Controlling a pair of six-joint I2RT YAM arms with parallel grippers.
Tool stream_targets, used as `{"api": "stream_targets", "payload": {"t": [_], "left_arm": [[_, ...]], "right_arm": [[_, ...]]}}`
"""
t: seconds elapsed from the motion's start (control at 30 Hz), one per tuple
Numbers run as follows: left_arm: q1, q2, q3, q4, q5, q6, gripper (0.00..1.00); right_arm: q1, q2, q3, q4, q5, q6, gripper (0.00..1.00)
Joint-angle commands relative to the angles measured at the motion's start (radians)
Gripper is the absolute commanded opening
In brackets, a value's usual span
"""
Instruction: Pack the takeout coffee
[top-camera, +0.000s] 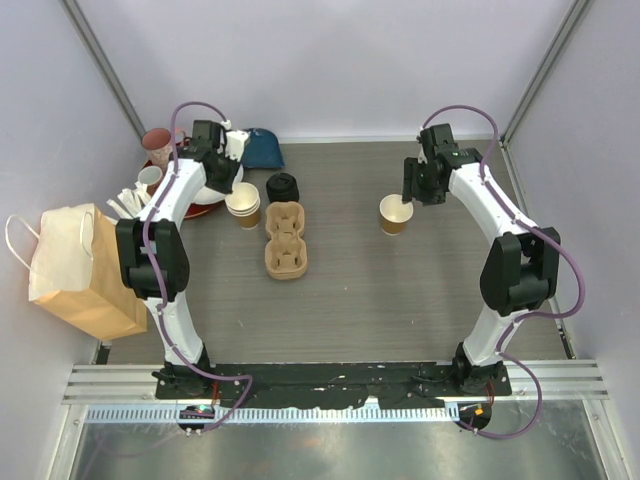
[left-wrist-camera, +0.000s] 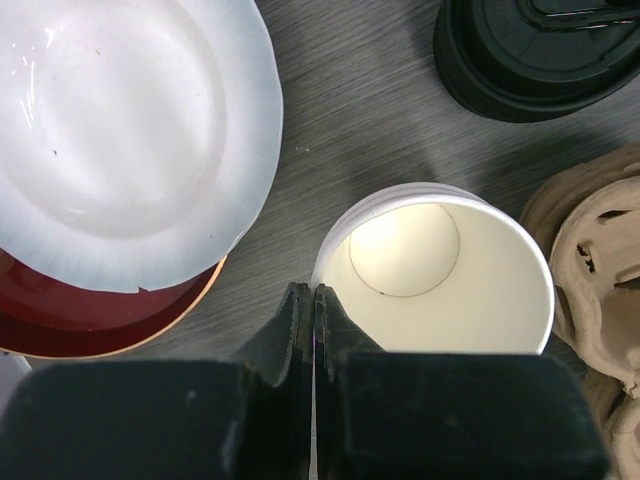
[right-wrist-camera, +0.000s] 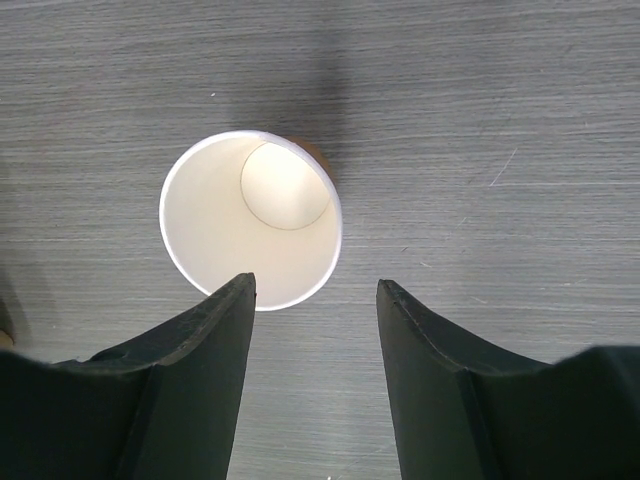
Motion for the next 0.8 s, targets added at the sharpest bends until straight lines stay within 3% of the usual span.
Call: {"api": "stream_targets", "payload": {"t": [0.0, 0.57, 0.7, 0.77], "left_arm": [[0.005, -0.043, 0.053, -0.033, 0.023, 0.007, 0.0], [0.072, -0.126, 0.065, -0.07, 0.183, -0.071, 0.0], [0.075, -0.137, 0.047, -0.075, 0.201, -0.088, 0.0], [0.075, -0.149, 0.007, -0.057, 0.212, -0.091, 0.0]], "right_arm": [[0.006, -0.074, 0.005, -0.01, 0.006, -0.016, 0.57], [0.041, -0.125, 0.028, -0.028, -0.003, -0.003, 0.57], [0.122, -0.128, 0.073, -0.008, 0.052, 0.03, 0.57], [0.237, -0.12, 0.099, 0.056, 0.072, 0.034, 0.57]]}}
